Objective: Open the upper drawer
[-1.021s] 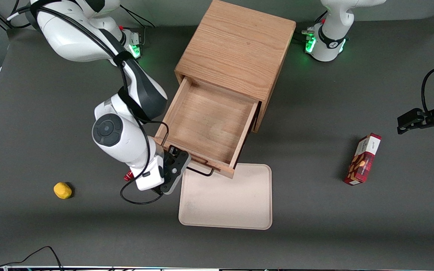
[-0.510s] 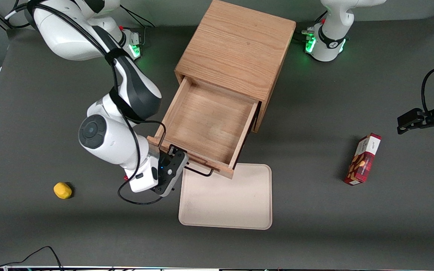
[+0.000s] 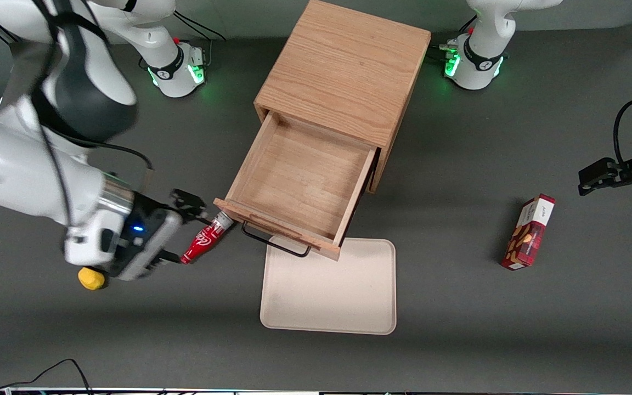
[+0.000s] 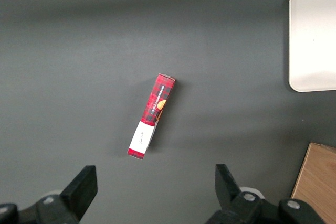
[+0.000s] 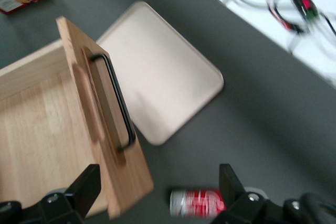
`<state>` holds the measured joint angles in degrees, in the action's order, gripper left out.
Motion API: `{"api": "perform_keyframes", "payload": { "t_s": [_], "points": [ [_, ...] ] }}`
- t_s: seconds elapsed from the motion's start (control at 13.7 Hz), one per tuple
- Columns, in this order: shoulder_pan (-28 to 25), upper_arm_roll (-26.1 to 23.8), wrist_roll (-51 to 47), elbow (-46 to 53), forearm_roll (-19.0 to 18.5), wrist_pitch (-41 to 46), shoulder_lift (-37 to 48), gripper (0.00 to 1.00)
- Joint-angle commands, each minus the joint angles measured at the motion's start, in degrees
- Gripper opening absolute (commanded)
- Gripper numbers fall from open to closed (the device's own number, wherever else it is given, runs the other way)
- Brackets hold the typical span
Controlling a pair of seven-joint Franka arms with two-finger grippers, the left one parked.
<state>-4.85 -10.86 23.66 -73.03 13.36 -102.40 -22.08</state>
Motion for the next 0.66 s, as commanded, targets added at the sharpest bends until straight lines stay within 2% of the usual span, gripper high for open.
{"api": "perform_keyframes", "payload": {
  "t_s": [0.0,0.15,0.36,0.58],
  "points": [
    [2.74,0.05,-16.38,-14.14,-7.35,5.25,14.40,1.00],
    [4.92,-0.21,-25.29,-18.18,-12.64,12.19,19.94,1.00],
    [9.94,0.66,-26.21,-24.16,-12.75,12.75,25.85,1.00],
    [9.95,2.68,-26.21,-23.91,-12.66,11.79,25.86,1.00]
  ]
}}
